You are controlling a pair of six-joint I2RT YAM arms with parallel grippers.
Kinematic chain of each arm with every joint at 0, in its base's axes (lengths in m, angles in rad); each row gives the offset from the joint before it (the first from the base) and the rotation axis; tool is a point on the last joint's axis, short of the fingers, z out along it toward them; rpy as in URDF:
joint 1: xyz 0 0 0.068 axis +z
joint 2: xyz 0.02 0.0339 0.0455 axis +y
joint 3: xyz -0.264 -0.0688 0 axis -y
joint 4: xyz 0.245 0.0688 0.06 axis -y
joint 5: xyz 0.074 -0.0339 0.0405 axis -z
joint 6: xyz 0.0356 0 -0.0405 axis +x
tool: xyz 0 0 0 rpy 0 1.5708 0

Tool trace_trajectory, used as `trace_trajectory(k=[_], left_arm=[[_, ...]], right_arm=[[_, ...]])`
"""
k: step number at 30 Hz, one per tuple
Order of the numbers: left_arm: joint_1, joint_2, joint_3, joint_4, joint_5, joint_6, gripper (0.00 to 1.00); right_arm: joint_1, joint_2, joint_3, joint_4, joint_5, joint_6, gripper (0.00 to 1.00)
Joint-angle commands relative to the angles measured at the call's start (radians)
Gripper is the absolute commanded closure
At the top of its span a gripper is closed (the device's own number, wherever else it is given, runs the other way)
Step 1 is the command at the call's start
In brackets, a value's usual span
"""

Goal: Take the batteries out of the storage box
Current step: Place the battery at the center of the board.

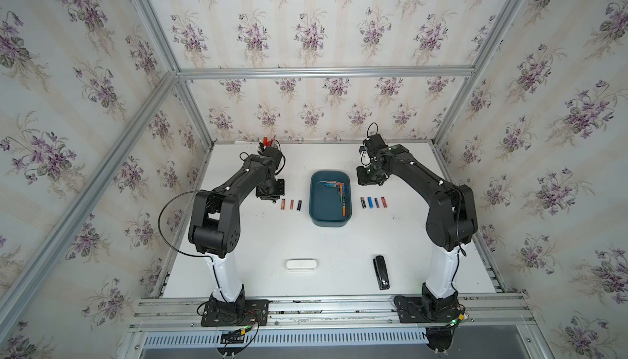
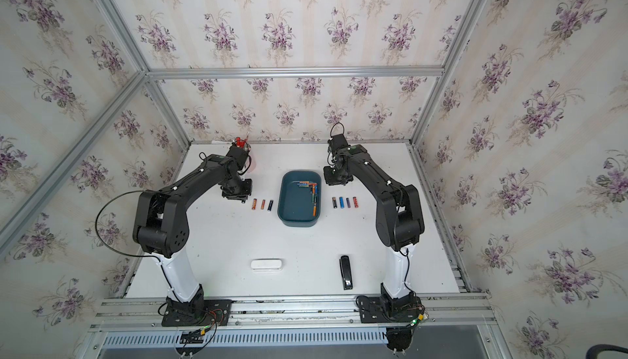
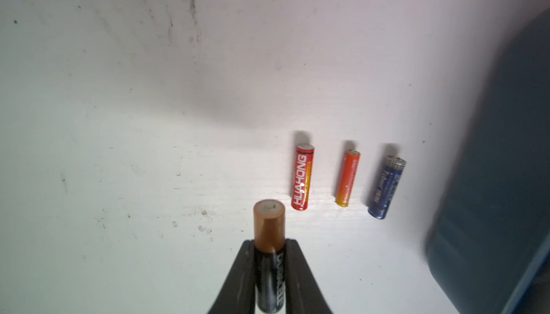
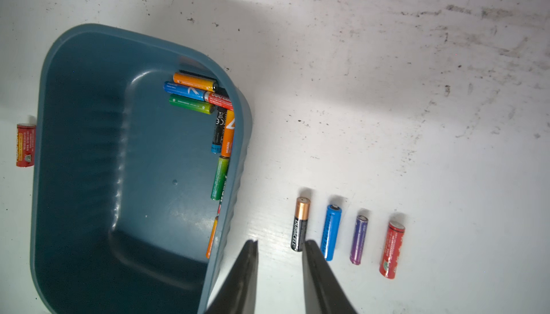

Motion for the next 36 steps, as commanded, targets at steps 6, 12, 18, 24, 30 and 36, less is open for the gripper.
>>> trace_trajectory(k=[6,12,18,24,30,36], left_arm=[[0.014,0.054,-0.026,0.074,0.03,0.056,0.78],[0.015,0.086,-0.028,0.089,0.031,0.055,0.78],[0.018,0.108,-0.026,0.096,0.033,0.055,0.78],[0.018,0.122,-0.032,0.105,0.036,0.055,0.78],[0.018,0.134,-0.038,0.112,0.032,0.057,0.74],[0.018,0.126,-0.04,0.111,0.032,0.054,0.72]], right_arm=[[0.006,0.015,0.03,-0.038,0.028,0.005,0.69],[0.008,0.021,0.043,-0.051,0.036,0.005,0.69],[0.007,0.022,0.045,-0.059,0.042,0.0,0.69],[0.007,0.024,0.05,-0.062,0.044,0.0,0.69],[0.007,0.026,0.055,-0.067,0.045,-0.004,0.69],[0.008,0.026,0.062,-0.07,0.045,-0.003,0.69]])
